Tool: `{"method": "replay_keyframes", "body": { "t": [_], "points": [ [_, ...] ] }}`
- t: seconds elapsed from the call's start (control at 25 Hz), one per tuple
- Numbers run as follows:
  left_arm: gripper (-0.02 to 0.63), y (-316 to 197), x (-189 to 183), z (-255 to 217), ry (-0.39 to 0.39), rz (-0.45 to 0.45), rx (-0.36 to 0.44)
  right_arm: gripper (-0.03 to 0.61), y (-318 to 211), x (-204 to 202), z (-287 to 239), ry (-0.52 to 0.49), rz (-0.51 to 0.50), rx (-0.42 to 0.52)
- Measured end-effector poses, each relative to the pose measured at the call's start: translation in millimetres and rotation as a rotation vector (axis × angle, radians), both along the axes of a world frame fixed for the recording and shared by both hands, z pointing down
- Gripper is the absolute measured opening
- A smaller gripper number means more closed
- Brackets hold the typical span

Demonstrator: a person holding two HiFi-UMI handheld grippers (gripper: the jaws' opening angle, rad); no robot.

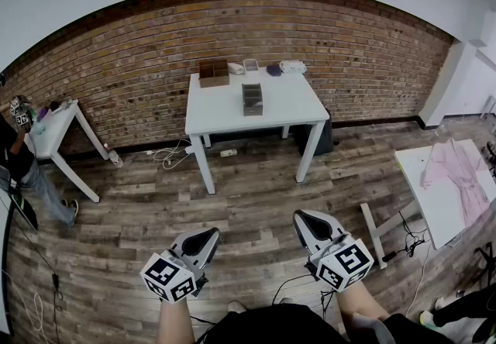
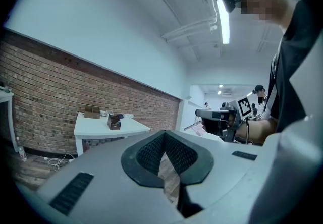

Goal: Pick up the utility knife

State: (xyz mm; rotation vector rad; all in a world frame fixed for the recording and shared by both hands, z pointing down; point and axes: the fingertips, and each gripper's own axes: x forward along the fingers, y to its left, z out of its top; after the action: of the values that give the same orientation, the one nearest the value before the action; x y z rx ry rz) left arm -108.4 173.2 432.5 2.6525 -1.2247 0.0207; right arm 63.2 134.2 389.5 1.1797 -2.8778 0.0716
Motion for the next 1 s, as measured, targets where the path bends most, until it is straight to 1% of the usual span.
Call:
{"method": "replay_keyframes", "body": {
  "t": [0.2, 0.36, 0.48, 0.56, 0.64, 0.76, 0.88, 1.0],
  "points": [
    [-0.005, -5, -20, 8, -0.016, 0.027, -0.001, -0.002, 2, -18, 6, -0.002, 0.034, 0.010],
    [-0.005, -7, -30, 17, -0.020, 0.052, -0.009, -0.002, 9, -22, 22, -0.001, 0.072, -0.018],
    [-0.005, -11, -36, 18, -0.007, 0.057, -0.013, -0.002, 9, -21, 29, 0.012, 0.090, -0.037],
    [-0.005, -17, -38, 19, 0.019, 0.058, -0.021, -0.002, 5, -19, 31, 0.014, 0.102, -0.039],
    [-0.005, -26, -38, 20, 0.039, 0.061, -0.027, -0.002, -3, -16, 33, 0.011, 0.109, -0.039],
    [-0.005, -41, -33, 22, 0.018, 0.069, -0.026, -0.002, -22, -11, 39, 0.007, 0.111, -0.047],
    [-0.005, -65, -32, 21, 0.016, 0.057, -0.025, -0.002, -50, -10, 40, -0.002, 0.105, -0.057],
    [-0.005, -91, -31, 19, 0.002, 0.048, -0.015, -0.002, -81, -9, 38, 0.000, 0.091, -0.042]
  ]
}}
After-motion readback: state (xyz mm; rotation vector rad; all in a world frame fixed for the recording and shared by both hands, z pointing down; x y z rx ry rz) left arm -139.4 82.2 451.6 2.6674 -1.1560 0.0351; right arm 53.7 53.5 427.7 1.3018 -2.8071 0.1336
